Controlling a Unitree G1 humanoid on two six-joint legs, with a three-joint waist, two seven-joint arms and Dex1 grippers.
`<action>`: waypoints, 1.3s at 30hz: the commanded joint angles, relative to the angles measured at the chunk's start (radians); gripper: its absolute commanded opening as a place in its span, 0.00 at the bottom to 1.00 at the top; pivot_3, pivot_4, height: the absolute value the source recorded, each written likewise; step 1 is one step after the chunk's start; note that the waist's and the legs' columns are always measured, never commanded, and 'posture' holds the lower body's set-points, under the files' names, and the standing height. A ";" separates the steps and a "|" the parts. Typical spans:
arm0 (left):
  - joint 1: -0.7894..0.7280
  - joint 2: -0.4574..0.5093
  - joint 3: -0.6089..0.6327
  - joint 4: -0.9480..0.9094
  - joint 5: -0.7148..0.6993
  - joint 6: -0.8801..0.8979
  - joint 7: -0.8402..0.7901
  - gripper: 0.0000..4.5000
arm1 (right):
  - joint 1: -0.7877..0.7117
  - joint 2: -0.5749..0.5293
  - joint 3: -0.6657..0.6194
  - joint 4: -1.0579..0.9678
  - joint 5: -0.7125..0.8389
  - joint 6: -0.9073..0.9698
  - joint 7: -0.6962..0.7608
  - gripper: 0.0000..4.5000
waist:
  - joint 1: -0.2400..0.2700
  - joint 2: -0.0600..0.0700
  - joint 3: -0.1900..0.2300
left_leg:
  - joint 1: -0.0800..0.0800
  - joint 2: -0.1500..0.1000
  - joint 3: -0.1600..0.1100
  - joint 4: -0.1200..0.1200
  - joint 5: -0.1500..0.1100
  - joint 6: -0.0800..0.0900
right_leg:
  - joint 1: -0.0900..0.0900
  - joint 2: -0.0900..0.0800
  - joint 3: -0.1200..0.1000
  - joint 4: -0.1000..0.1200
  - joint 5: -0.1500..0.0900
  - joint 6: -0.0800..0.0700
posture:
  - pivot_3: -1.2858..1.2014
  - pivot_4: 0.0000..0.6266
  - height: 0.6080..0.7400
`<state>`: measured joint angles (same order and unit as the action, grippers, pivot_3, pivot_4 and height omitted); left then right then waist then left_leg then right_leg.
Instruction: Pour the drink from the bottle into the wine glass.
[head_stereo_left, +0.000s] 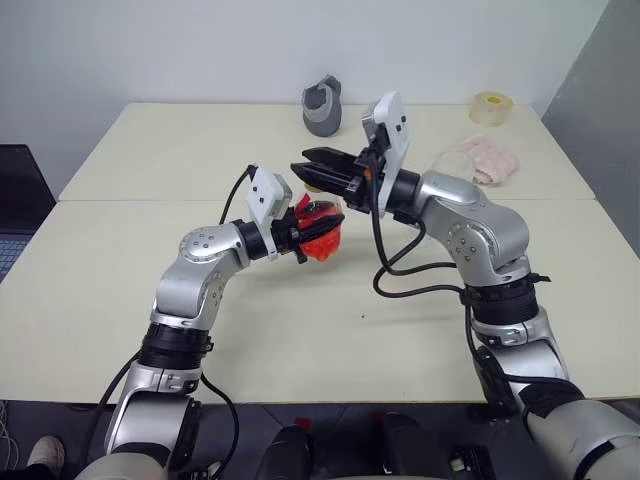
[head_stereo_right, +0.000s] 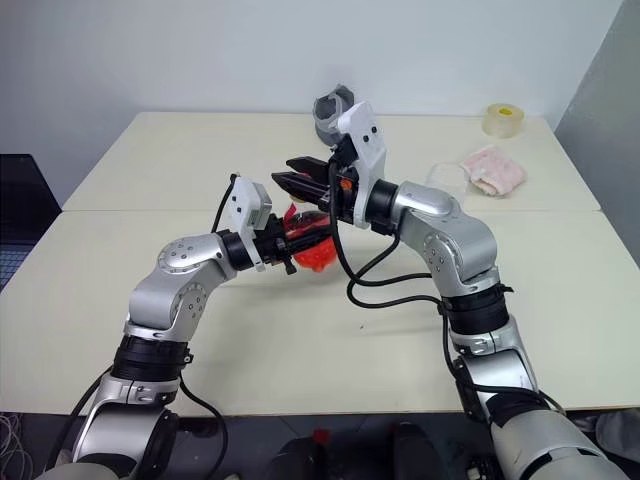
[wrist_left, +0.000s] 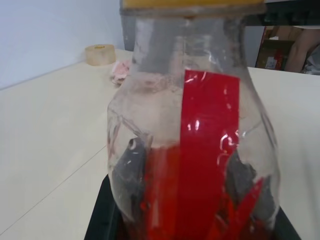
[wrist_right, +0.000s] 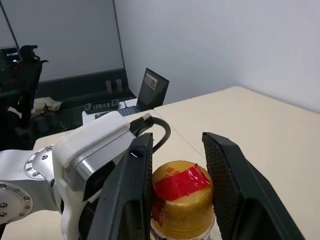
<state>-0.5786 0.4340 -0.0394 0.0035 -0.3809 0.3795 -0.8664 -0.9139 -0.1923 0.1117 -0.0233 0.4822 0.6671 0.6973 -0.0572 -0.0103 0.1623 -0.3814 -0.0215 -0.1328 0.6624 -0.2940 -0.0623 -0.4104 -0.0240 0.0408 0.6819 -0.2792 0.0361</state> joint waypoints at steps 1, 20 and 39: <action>0.048 0.028 0.020 -0.168 -0.070 0.032 -0.033 0.30 | -0.025 -0.034 0.013 0.038 0.013 -0.097 0.167 0.27 | -0.001 0.000 0.000 | 0.000 0.000 0.000 0.000 0.000 0.000 | 0.000 0.000 0.000 0.000 0.000 0.000 | 0.52 0.24 1.00; 0.320 0.206 0.128 -0.472 -0.202 0.172 0.012 0.30 | -0.140 -0.133 0.033 0.310 0.079 -0.154 0.708 0.81 | 0.018 0.002 0.001 | 0.000 0.000 -0.001 0.000 -0.002 0.004 | 0.002 -0.002 -0.001 -0.001 0.000 0.000 | 0.52 0.24 1.00; 0.041 0.079 0.050 -0.104 -0.047 -0.014 0.044 0.30 | 0.053 0.018 -0.026 -0.081 -0.048 -0.109 -0.007 0.95 | 0.016 0.002 0.001 | 0.000 0.000 0.001 0.000 0.000 0.000 | 0.000 -0.001 0.000 0.000 0.000 0.000 | 0.52 0.24 1.00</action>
<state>-0.5100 0.5187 0.0063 -0.0926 -0.4340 0.4040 -0.8031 -0.8454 -0.1815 0.0826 -0.0663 0.4434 0.5767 0.7144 -0.0412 -0.0086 0.1635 -0.3816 -0.0218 -0.1324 0.6623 -0.2939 -0.0625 -0.4106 -0.0247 0.0408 0.6817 -0.2792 0.0361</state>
